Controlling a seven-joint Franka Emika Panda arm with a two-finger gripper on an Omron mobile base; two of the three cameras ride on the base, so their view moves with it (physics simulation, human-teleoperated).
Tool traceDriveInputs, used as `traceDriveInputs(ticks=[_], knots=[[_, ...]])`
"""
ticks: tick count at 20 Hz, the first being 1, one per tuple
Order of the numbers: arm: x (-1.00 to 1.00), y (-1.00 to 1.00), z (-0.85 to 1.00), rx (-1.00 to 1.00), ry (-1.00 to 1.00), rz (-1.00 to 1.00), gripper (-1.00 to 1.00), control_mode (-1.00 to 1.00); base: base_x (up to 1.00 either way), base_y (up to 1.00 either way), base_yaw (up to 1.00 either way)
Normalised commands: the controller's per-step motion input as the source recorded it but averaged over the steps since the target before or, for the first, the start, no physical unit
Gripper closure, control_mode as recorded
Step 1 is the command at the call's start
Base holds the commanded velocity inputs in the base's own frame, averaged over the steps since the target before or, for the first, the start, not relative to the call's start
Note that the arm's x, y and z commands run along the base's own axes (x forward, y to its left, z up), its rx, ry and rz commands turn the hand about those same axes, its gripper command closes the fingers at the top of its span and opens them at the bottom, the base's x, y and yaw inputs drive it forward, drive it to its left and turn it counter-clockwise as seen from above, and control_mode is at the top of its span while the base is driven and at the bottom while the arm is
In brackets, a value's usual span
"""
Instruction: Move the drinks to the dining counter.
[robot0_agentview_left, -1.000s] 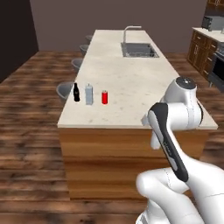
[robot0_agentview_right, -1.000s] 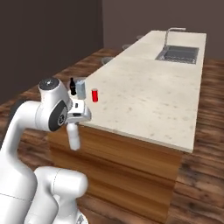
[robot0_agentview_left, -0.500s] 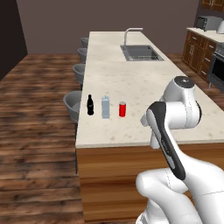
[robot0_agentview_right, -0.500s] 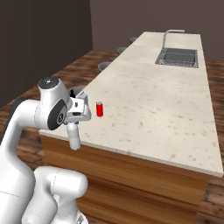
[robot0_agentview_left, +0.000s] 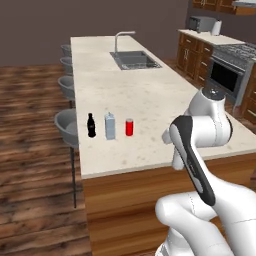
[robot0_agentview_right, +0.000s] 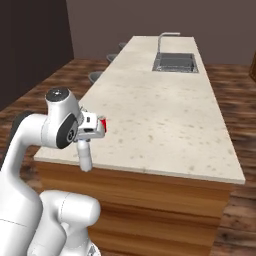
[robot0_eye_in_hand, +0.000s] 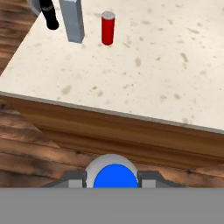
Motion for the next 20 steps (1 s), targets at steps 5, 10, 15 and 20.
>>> traceDriveInputs(ticks=[5, 10, 15, 20], knots=[[0.0, 0.0, 0.0, 0.0, 0.0, 0.0, 1.0, 1.0, 0.26, 0.78, -0.19], [0.0, 0.0, 0.0, 0.0, 0.0, 0.0, 1.0, 1.0, 0.36, 0.44, -0.02], [0.0, 0.0, 0.0, 0.0, 0.0, 0.0, 1.0, 1.0, 0.38, 0.14, 0.03], [0.0, 0.0, 0.0, 0.0, 0.0, 0.0, 1.0, 1.0, 0.45, 0.12, 0.03]])
